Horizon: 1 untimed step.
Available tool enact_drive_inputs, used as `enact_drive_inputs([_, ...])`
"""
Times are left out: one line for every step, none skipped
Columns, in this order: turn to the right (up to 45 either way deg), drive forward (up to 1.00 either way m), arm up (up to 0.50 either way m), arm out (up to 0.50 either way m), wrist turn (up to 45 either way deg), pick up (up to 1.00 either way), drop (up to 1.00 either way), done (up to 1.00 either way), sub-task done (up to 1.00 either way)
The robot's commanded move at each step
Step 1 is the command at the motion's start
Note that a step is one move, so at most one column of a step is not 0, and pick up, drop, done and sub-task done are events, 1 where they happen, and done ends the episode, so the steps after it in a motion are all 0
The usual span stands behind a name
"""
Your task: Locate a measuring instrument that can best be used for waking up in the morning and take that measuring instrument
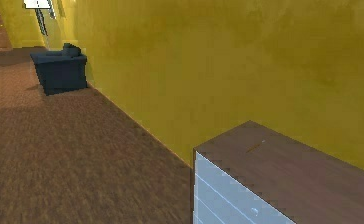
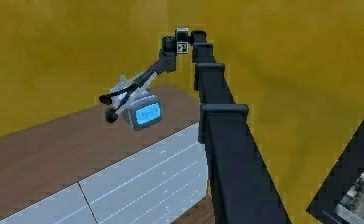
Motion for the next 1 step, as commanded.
enact_drive_inputs([0.0, 0.0, 0.0, 0.0, -12.0, 0.0, 0.0, 0.0, 0.0])
